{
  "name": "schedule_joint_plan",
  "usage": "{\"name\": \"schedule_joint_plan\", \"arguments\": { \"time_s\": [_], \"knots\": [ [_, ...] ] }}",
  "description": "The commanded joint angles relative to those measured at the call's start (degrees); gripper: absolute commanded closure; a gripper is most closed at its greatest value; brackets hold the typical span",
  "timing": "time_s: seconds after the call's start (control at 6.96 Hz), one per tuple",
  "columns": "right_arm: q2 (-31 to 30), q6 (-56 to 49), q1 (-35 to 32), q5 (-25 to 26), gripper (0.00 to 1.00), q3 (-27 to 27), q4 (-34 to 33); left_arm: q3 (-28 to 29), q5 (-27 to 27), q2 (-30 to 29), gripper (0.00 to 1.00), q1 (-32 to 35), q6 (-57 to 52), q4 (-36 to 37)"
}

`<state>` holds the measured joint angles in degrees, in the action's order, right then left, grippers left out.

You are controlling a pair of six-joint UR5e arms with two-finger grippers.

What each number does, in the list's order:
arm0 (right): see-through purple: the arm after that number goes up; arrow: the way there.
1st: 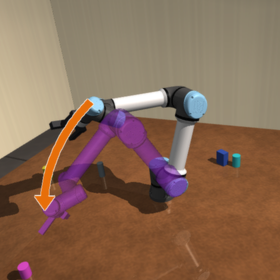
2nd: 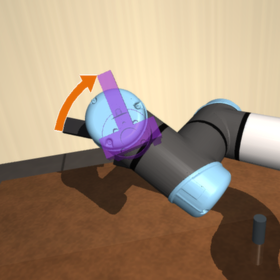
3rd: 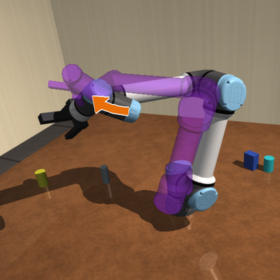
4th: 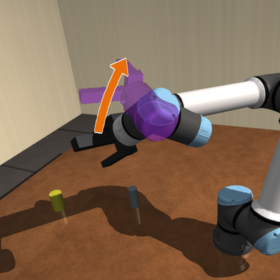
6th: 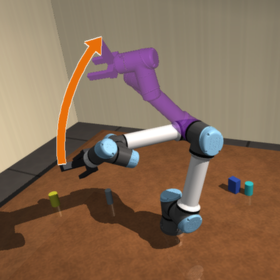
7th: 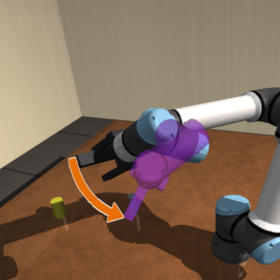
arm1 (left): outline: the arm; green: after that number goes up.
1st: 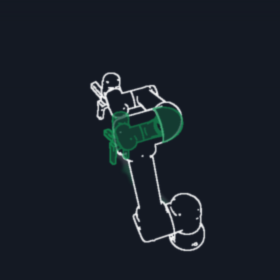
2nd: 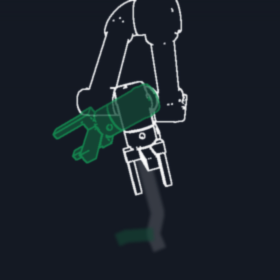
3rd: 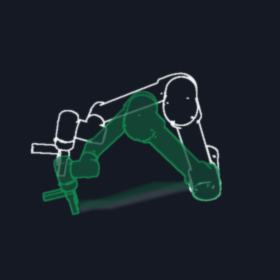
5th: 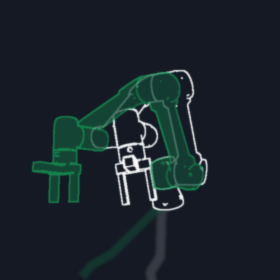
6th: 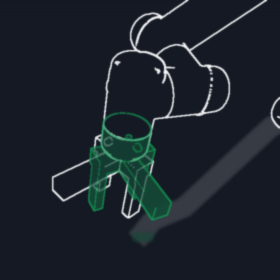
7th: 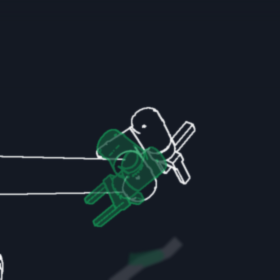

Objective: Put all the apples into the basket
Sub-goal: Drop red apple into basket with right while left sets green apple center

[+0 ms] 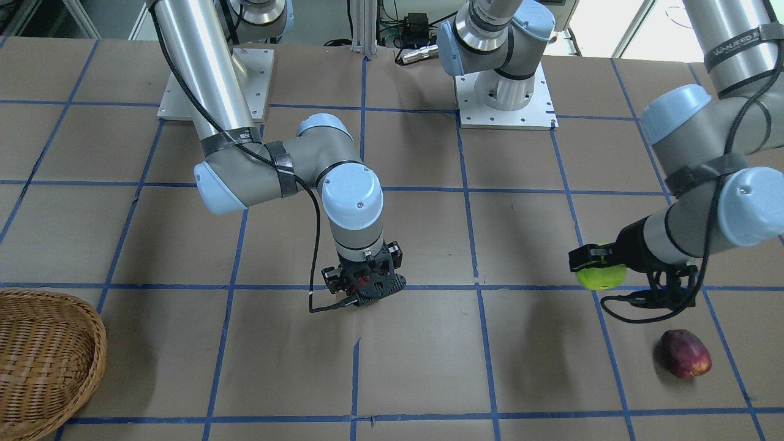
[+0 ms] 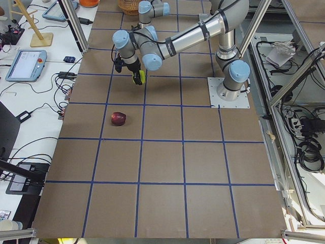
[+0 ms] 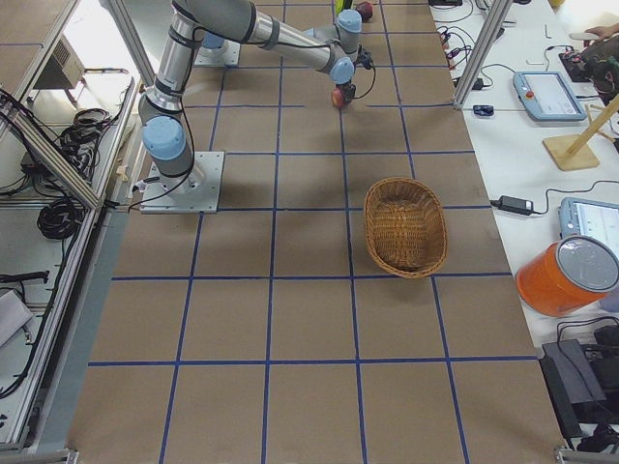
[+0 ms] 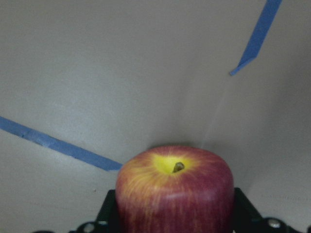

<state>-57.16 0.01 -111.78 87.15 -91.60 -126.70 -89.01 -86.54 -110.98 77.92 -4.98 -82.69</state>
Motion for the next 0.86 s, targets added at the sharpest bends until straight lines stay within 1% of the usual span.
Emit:
{"name": "schedule_joint_plan", "arguments": {
  "time_s": [0.0,0.14,0.29,0.43,0.57,0.72],
  "knots": [
    [-1.7,0.0,1.7,0.0,1.0,0.3,0.8,1.1,4.3,-0.8,0.7,8.4,14.3,0.1],
    [-4.4,-0.1,5.4,0.9,1.0,0.2,3.3,0.7,5.9,-1.1,0.7,12.5,21.9,1.5],
    [-7.7,-1.1,12.0,3.4,1.0,0.5,6.6,0.5,7.7,-3.0,0.7,19.0,31.5,9.7],
    [-10.7,-3.4,18.0,3.5,1.0,0.8,7.9,0.2,10.2,-7.1,0.7,25.1,42.4,20.0],
    [-12.1,-3.8,22.3,3.7,1.0,2.2,8.9,-0.5,9.9,-11.4,0.69,29.4,45.8,25.9],
    [-11.9,-6.5,25.9,6.5,1.0,3.8,9.2,-2.4,9.5,-13.5,0.67,30.6,45.3,28.4]
  ]
}}
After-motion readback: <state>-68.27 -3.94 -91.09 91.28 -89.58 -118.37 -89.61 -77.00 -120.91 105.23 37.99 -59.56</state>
